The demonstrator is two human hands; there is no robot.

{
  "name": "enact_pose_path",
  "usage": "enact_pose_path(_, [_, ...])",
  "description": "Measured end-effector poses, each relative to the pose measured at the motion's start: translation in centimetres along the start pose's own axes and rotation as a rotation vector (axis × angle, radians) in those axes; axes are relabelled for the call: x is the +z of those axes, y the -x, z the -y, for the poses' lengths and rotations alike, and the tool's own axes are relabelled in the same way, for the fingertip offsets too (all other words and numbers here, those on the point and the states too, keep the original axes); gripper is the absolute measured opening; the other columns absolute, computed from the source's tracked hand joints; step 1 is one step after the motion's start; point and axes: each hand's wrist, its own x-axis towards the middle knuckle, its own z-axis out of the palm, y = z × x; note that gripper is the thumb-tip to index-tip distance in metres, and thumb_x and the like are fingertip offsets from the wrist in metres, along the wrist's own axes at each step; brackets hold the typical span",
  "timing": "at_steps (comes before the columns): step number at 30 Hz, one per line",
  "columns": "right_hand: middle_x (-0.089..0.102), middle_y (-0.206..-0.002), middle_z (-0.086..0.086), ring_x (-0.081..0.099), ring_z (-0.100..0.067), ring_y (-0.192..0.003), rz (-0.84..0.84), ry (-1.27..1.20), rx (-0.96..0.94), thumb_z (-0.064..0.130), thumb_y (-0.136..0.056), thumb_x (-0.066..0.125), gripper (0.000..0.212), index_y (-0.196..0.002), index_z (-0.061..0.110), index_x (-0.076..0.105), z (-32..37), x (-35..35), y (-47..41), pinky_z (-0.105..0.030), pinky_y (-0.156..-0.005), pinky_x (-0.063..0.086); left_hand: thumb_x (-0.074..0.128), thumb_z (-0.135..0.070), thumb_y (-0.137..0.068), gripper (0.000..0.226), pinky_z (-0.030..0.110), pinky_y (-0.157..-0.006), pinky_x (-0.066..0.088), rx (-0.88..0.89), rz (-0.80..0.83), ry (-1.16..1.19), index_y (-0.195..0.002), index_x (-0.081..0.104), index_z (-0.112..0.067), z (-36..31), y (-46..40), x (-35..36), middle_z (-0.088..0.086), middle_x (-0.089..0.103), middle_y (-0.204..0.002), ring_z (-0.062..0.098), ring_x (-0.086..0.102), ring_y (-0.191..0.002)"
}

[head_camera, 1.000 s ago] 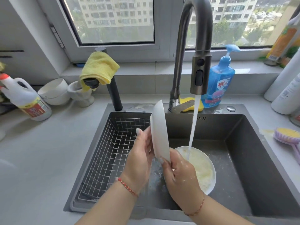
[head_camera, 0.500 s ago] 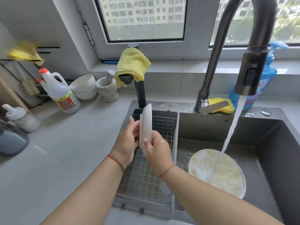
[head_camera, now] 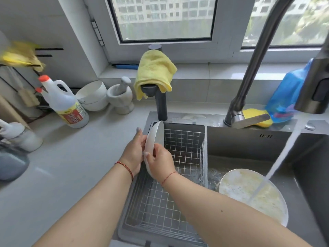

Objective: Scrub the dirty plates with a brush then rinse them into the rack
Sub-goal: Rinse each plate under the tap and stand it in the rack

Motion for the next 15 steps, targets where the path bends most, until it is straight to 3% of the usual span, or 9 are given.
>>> enact_pose_path(3, [0.057,-0.085,-0.004,0.048,-0.017,-0.075,-0.001,0.042,0.003,0.02,-0.094,0.056,0.017,-0.103,0.005,0.056,-0.1,0.6,-0.3,-0.025,-0.058,0.032,0.019,-0.054,-0.103,0.055,0.025,-0.073,0.048,0.002,0.002,-0.021,-0.085,0.064,-0.027,0.7,-0.7,-0.5,-0.007,0.069,-0.085,0.008,0.064,-0.086])
enact_pose_path(9, [0.062,-0.105,-0.016,0.06,-0.03,-0.092,0.018,0.273,0.009,0.023,-0.099,0.044,0.026,-0.116,0.003,0.048,0.9,1.1,-0.4,-0.029,-0.069,0.04,0.021,-0.053,-0.104,0.051,0.02,-0.076,0.051,-0.007,0.016,0.023,-0.103,0.064,-0.025,1.8,-1.7,-1.3,-0.008,0.073,-0.095,0.004,0.067,-0.092])
enact_pose_path(15, [0.064,-0.1,-0.019,0.062,-0.032,-0.091,0.064,0.317,-0.025,0.02,-0.099,0.044,0.024,-0.111,0.0,0.049,0.7,1.2,-0.4,-0.028,-0.063,0.034,0.023,-0.056,-0.102,0.057,0.029,-0.085,0.05,0.027,0.031,0.019,-0.097,0.074,-0.032,2.4,-1.6,-1.0,0.0,0.076,-0.105,0.015,0.069,-0.104])
